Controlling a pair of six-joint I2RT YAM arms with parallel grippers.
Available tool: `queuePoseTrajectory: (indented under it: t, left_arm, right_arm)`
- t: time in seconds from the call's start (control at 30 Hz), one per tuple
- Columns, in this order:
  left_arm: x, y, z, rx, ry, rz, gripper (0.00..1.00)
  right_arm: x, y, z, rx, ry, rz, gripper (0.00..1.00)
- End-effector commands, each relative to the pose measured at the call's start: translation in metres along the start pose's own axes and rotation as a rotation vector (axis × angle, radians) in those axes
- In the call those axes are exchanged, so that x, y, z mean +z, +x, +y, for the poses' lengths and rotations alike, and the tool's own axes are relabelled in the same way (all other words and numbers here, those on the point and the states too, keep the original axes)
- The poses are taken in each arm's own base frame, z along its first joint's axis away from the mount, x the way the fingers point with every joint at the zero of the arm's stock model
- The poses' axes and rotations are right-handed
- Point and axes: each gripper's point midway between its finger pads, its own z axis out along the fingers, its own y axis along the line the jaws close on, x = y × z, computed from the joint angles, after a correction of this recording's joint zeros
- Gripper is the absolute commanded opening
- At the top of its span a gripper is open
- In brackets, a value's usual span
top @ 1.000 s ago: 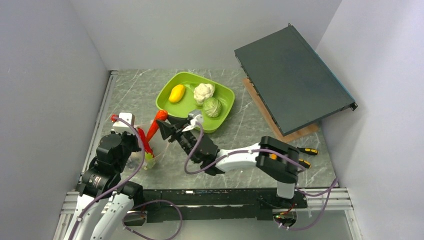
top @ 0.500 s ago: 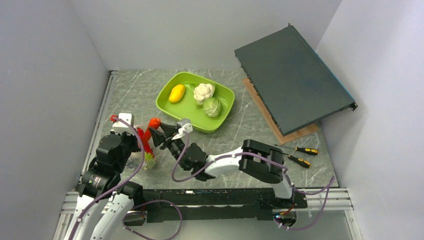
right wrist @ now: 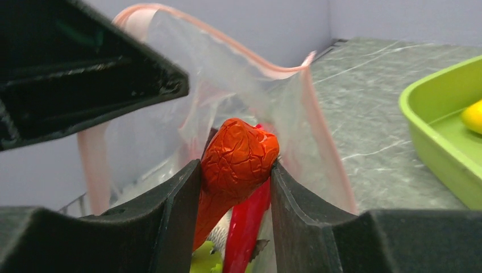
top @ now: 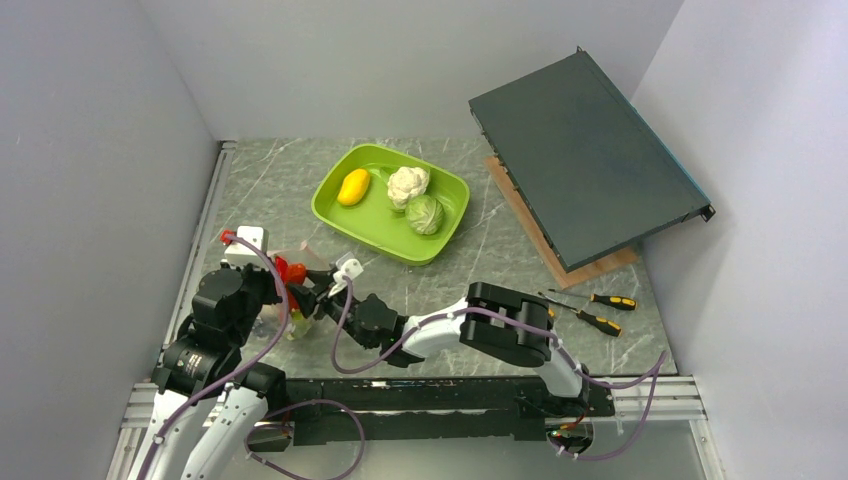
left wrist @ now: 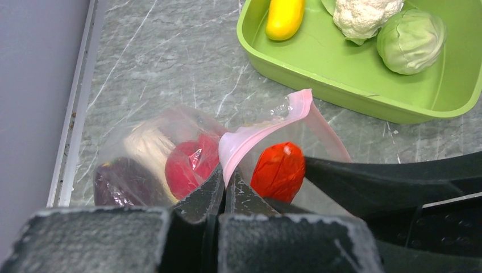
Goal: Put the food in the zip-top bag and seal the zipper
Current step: Place the fake vegetable in the zipper food storage bag.
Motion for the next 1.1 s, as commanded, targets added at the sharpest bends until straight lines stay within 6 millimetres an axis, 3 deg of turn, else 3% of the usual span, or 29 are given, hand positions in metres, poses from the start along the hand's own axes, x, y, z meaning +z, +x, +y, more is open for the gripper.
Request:
queuePoseTrajectory:
  t: [0.0, 0.13, 0.23, 0.4, 0.57, 0.77, 0.9, 1.07]
  left_arm:
    - [-0.001, -0.015, 0.0, -0.027, -0.002, -0.051, 0.0]
    - [-0.001, -0.014, 0.0, -0.027, -0.002, -0.051, 0.0]
    - [-0.001, -0.014, -0.001, -0.025, 0.001, -0.05, 0.0]
    - [0.0, -0.014, -0.002, -0.023, 0.005, -0.047, 0.0]
    - [-0.001, -0.015, -0.002, -0.025, 0.005, -0.053, 0.0]
    - [0.0, -0.014, -0.002, -0.022, 0.007, -0.048, 0.0]
    - [0.0, -0.014, -0.003, -0.022, 0.01, -0.049, 0.0]
    - [0.001, -0.014, -0.003, -0.02, 0.012, -0.046, 0.0]
  right_arm:
    - [-0.005, 0.006, 0.027, 0.056, -0.13, 0.041, 0.46]
    - [-0.013, 0.005, 0.033, 0.061, -0.181, 0.07, 0.67]
    - [-0.018, -0.003, 0.037, 0.044, -0.21, 0.071, 0.75]
    - [-0.023, -0.022, 0.026, -0.019, -0.171, 0.038, 0.8]
    - [-0.025, -0.067, 0.009, -0.115, -0.076, -0.009, 0.81]
    - [-0.028, -0.111, -0.033, -0.197, 0.11, 0.003, 0.8]
    - [-0.035, -0.131, -0.081, -0.217, 0.228, 0.014, 0.8]
    - [-0.033, -0.115, -0.165, -0.225, 0.419, 0.199, 0.81]
